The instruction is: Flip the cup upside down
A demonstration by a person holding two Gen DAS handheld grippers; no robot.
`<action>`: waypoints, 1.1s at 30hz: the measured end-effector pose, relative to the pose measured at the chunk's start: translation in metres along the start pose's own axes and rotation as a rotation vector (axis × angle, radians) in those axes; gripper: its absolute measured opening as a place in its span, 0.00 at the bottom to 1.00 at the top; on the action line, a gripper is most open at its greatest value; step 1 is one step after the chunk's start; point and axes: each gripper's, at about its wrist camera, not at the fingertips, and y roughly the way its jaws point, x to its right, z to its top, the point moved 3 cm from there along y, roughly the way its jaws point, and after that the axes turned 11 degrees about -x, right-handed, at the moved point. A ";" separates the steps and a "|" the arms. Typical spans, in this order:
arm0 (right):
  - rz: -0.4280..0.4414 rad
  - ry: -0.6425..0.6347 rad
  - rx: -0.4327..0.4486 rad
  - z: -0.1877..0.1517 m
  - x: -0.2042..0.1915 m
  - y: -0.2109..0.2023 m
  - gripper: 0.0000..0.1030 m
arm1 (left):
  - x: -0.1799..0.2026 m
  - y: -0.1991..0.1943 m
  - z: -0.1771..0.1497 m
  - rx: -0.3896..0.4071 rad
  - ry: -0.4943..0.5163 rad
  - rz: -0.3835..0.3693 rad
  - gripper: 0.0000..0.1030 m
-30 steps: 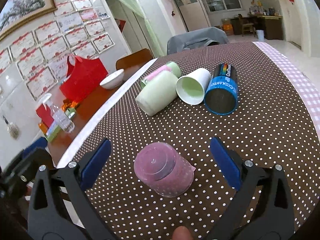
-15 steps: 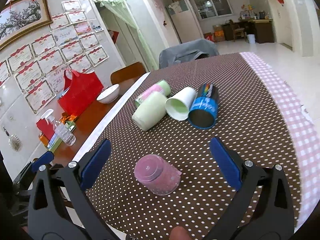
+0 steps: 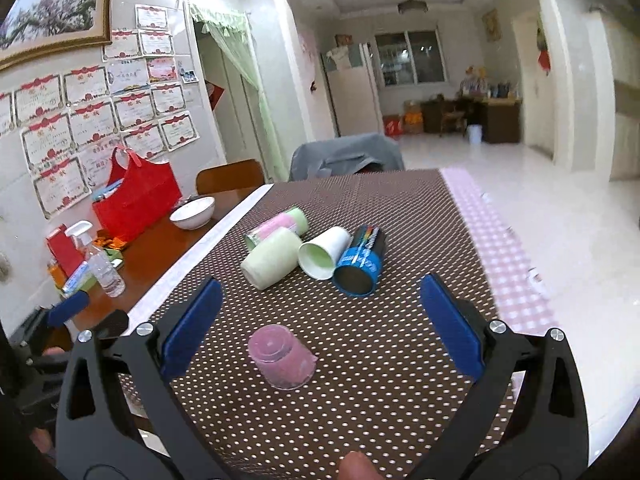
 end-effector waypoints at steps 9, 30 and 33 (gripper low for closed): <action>-0.085 -0.071 0.053 -0.011 -0.021 -0.012 0.94 | 0.001 -0.022 0.004 0.047 -0.012 0.024 0.87; -0.115 -0.086 0.096 -0.016 -0.040 -0.025 0.94 | 0.004 -0.052 0.010 0.144 -0.017 0.065 0.87; -0.112 -0.086 0.096 -0.015 -0.040 -0.026 0.94 | 0.003 -0.050 0.010 0.137 -0.025 0.052 0.87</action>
